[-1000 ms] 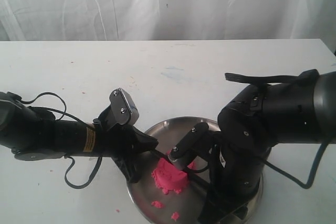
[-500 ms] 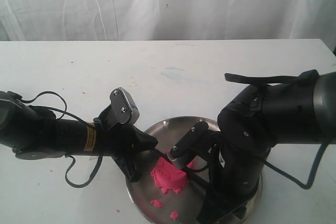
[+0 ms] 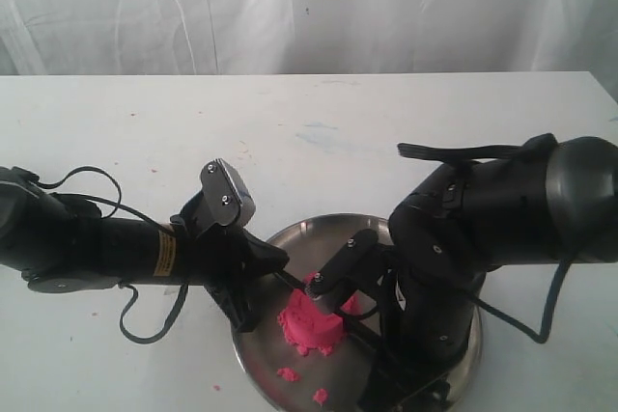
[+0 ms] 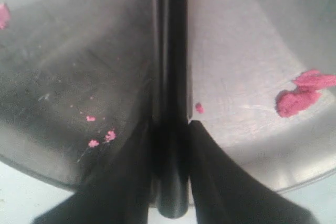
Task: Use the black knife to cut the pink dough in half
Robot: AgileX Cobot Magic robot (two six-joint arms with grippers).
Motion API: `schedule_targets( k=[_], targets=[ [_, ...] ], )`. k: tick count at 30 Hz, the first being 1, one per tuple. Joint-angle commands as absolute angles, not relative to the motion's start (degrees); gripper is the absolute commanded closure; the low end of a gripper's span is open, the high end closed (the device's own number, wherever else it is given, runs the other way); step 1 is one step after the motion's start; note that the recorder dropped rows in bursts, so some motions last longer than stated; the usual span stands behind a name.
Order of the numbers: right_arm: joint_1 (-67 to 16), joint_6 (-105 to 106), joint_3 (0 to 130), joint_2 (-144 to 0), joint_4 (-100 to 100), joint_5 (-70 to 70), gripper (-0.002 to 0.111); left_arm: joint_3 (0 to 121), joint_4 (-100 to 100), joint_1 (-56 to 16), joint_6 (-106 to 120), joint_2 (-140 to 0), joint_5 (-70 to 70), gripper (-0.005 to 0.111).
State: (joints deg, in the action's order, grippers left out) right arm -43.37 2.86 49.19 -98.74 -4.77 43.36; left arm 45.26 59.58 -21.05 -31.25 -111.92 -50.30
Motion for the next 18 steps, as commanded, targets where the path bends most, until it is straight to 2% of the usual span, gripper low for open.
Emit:
schedule_targets(
  k=[1, 9, 14, 18],
  targets=[
    [-43.4, 2.8, 49.2, -100.7, -4.5, 42.8, 0.108, 44.8, 61.4, -21.3, -31.3, -112.5, -46.5, 0.107],
    [-43.4, 2.8, 49.2, -100.7, -4.5, 42.8, 0.108, 44.8, 61.4, -21.3, -31.3, -112.5, -46.5, 0.107],
    [-43.4, 2.8, 49.2, -100.7, -4.5, 42.9, 0.108, 44.8, 55.8, -19.3, -25.1, -109.1, -60.5, 0.107],
    [-43.4, 2.8, 49.2, -100.7, -4.5, 43.0, 0.108, 44.8, 52.5, -16.5, -25.1, -102.9, -62.5, 0.107]
  ],
)
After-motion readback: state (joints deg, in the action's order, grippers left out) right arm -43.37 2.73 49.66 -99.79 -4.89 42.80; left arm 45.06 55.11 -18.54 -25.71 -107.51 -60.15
